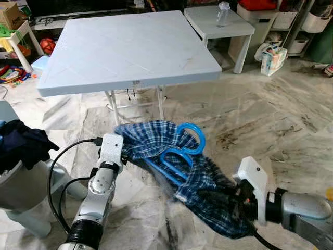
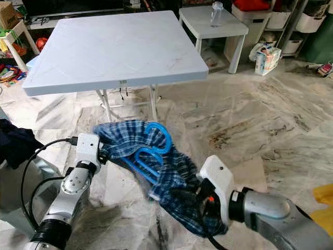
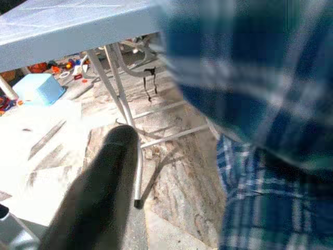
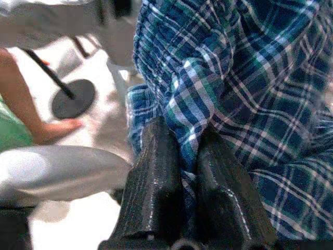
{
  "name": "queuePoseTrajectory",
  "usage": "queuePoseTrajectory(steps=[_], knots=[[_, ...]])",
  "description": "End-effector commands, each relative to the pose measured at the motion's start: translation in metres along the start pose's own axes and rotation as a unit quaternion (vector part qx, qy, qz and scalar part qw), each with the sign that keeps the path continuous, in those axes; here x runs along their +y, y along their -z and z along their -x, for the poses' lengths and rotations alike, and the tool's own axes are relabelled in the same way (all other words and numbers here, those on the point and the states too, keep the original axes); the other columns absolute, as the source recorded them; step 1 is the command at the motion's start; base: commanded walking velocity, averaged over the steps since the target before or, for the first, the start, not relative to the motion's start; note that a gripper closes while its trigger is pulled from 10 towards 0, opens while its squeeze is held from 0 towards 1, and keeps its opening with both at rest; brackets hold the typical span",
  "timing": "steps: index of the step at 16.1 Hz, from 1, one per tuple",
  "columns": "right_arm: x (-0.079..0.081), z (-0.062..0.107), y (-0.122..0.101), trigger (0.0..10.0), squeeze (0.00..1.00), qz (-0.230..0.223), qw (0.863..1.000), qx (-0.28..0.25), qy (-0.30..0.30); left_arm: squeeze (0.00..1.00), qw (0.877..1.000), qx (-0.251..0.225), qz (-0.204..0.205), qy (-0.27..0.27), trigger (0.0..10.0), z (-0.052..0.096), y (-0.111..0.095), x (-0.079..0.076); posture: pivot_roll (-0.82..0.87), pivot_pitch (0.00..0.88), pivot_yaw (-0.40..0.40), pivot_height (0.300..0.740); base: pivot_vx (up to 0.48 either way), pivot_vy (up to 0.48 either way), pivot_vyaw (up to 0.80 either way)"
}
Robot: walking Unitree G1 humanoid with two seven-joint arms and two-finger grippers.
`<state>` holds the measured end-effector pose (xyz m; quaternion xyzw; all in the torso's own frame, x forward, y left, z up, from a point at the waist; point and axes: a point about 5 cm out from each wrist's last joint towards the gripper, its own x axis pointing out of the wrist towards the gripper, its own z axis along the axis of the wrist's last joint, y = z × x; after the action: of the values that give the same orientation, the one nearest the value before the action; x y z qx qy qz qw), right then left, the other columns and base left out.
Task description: Hang hanger
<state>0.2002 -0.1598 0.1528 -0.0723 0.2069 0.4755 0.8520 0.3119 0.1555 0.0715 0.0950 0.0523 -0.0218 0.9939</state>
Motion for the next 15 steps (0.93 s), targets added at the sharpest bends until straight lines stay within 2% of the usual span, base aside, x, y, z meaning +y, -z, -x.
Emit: queuePoseTrajectory(steps=[1,2,4,7,8,11,12,13,15], knots=[[-0.007,-0.001,0.000,10.0,0.00,0.027,0.999,0.007,0.026,0.00,1.000,-0.002,0.002,-0.005,0.0,0.001,-0.001,0.002,-0.12,0.065,-0.005,0.740,0.000,0.000,0.00],[-0.022,0.000,-0.002,10.0,0.00,0.057,0.996,0.008,0.071,0.00,1.000,0.001,0.007,0.004,0.0,0.002,0.000,-0.003,-0.12,0.067,-0.004,0.740,0.000,0.000,0.00],[-0.036,0.003,-0.005,10.0,0.00,0.070,0.991,0.006,0.113,0.00,1.000,-0.002,0.013,0.016,0.0,0.005,-0.001,-0.010,-0.12,0.069,-0.003,0.740,0.000,0.000,0.00],[-0.038,0.007,-0.001,10.0,0.00,0.107,0.988,0.032,0.103,0.00,1.000,-0.008,0.017,0.009,0.0,0.007,-0.005,-0.007,-0.12,0.073,-0.005,0.740,0.000,0.000,0.00],[-0.032,0.011,0.005,10.0,0.00,0.125,0.989,0.049,0.066,0.00,1.000,-0.012,0.016,-0.018,0.0,0.005,-0.009,0.006,-0.12,0.075,-0.005,0.740,0.000,0.000,0.00],[-0.021,0.030,0.012,10.0,0.00,0.131,0.988,0.084,-0.014,0.00,0.998,-0.007,0.001,-0.063,0.0,-0.002,-0.011,0.035,-0.12,0.076,-0.003,0.740,0.000,0.000,0.00],[-0.020,0.035,0.013,10.0,0.00,0.130,0.987,0.087,-0.026,0.00,0.998,-0.004,0.001,-0.069,0.0,-0.002,-0.011,0.040,-0.12,0.077,-0.001,0.740,0.000,0.000,0.00],[-0.021,0.047,0.010,10.0,0.00,0.125,0.987,0.085,-0.047,0.00,0.997,-0.001,0.002,-0.076,0.0,-0.005,-0.013,0.049,-0.12,0.077,-0.001,0.740,0.000,0.000,0.00],[-0.026,0.057,0.001,10.0,0.00,0.119,0.989,0.065,-0.051,0.00,0.997,0.009,0.007,-0.074,0.0,-0.006,-0.012,0.050,-0.12,0.078,0.001,0.740,0.000,0.000,0.00]])
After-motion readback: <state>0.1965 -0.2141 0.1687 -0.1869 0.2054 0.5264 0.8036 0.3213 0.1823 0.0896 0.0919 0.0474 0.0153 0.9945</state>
